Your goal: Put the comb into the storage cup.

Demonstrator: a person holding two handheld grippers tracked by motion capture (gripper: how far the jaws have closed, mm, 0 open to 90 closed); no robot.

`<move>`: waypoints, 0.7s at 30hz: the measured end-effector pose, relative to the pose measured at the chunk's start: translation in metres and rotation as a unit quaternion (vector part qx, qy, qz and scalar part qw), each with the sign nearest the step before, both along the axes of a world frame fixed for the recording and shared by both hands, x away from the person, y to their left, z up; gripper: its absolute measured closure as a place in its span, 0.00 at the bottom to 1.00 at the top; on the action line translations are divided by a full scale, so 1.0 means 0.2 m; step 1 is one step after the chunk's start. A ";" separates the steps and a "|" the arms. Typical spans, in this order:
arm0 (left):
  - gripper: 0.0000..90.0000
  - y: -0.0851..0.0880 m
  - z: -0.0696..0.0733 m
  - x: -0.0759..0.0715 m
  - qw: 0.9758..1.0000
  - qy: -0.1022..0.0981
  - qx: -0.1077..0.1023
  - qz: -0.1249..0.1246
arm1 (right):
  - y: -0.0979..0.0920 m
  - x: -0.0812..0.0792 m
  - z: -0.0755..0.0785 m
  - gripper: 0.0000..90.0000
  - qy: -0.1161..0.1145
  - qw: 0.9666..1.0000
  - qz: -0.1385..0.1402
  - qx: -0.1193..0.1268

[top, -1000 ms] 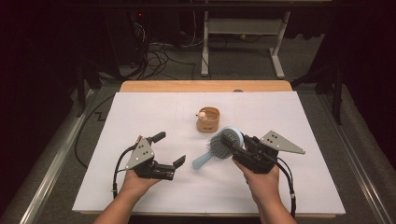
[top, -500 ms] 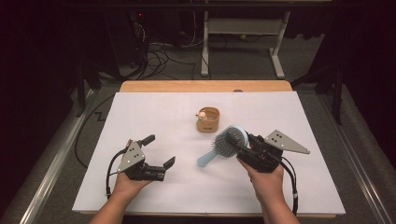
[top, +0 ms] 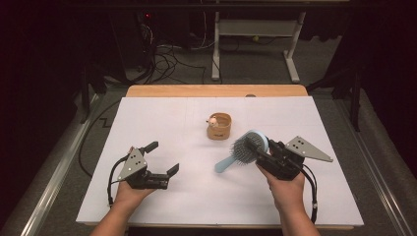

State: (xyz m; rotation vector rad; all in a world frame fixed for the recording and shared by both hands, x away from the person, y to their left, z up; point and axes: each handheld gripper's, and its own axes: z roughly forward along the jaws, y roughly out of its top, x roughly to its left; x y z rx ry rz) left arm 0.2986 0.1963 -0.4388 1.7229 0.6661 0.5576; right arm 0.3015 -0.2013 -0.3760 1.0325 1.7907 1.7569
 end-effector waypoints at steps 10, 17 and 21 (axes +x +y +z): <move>0.01 0.01 -0.01 0.00 1.000 0.003 0.003 -0.002 | -0.07 0.01 0.00 0.65 -0.006 1.000 -0.016 0.003; 0.01 0.02 -0.01 0.01 1.000 0.003 -0.001 0.001 | -0.12 0.01 0.01 0.65 -0.011 0.999 -0.032 0.003; 0.01 0.02 -0.01 0.01 1.000 0.006 0.001 0.002 | -0.13 0.01 0.01 0.65 -0.018 0.999 -0.041 0.002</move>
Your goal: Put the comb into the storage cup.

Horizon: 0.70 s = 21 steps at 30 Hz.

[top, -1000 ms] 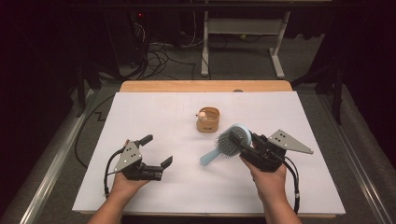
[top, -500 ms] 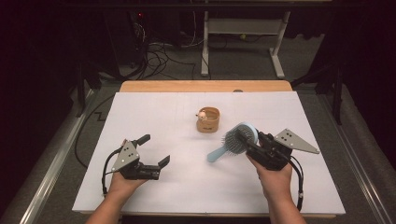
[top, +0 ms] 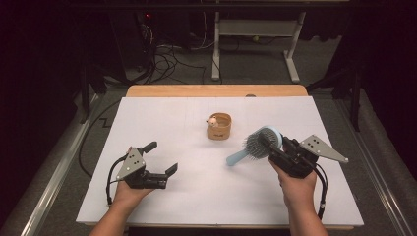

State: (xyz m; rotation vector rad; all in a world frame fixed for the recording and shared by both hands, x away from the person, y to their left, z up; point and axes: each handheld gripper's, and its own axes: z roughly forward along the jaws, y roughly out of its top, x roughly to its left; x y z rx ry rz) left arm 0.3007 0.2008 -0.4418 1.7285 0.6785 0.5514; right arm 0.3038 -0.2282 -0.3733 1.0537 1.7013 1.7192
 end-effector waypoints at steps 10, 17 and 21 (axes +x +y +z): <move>0.01 0.02 -0.01 0.01 1.000 0.006 -0.003 0.005 | 0.02 0.01 0.00 0.65 -0.009 1.000 -0.009 -0.005; 0.01 0.02 -0.01 0.01 1.000 0.004 0.002 0.006 | 0.05 0.06 0.03 0.65 -0.015 1.000 -0.011 -0.011; 0.01 0.02 -0.01 0.01 1.000 0.004 0.000 0.006 | 0.06 0.08 0.05 0.65 -0.016 1.000 -0.013 -0.016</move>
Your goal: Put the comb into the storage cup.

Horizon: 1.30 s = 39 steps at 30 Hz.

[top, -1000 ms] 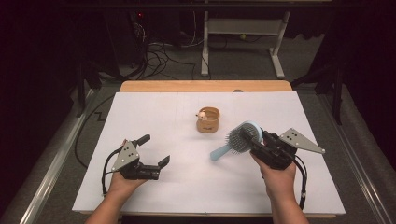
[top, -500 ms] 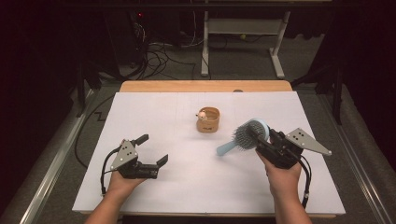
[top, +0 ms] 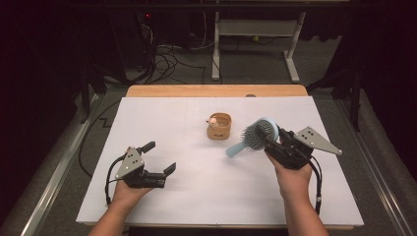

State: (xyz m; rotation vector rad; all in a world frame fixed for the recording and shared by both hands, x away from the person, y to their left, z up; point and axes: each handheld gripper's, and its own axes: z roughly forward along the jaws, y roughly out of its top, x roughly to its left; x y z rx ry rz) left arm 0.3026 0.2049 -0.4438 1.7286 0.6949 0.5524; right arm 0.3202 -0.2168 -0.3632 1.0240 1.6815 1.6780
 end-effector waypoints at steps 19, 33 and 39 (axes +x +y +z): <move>0.01 0.00 0.00 -0.01 1.000 -0.005 0.000 -0.007 | 0.05 0.08 0.14 0.65 -0.023 1.000 -0.010 -0.007; 0.00 0.01 0.00 0.00 1.000 -0.005 -0.005 -0.002 | 0.07 0.14 0.23 0.65 -0.038 0.999 -0.017 -0.009; 0.00 0.00 -0.01 0.00 1.000 -0.005 0.001 -0.002 | 0.09 0.17 0.26 0.65 -0.040 0.999 -0.016 -0.011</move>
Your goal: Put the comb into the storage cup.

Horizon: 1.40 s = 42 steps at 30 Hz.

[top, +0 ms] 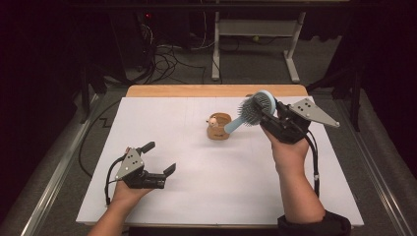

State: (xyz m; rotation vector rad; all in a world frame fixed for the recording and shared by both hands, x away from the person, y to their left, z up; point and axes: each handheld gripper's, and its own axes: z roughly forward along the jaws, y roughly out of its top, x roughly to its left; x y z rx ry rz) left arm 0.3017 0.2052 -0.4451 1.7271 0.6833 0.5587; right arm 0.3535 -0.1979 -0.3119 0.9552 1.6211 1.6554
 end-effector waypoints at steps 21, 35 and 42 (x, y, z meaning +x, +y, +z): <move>0.00 0.00 0.00 0.00 1.000 0.000 -0.001 -0.002 | 0.06 0.13 0.05 0.64 0.002 1.000 -0.008 -0.004; 0.00 0.00 0.00 0.00 1.000 0.002 -0.003 -0.001 | 0.09 0.19 0.04 0.64 0.009 1.000 -0.013 -0.002; 0.00 0.01 0.00 -0.01 1.000 0.001 -0.004 -0.002 | 0.09 0.23 0.03 0.64 0.015 1.000 -0.019 -0.004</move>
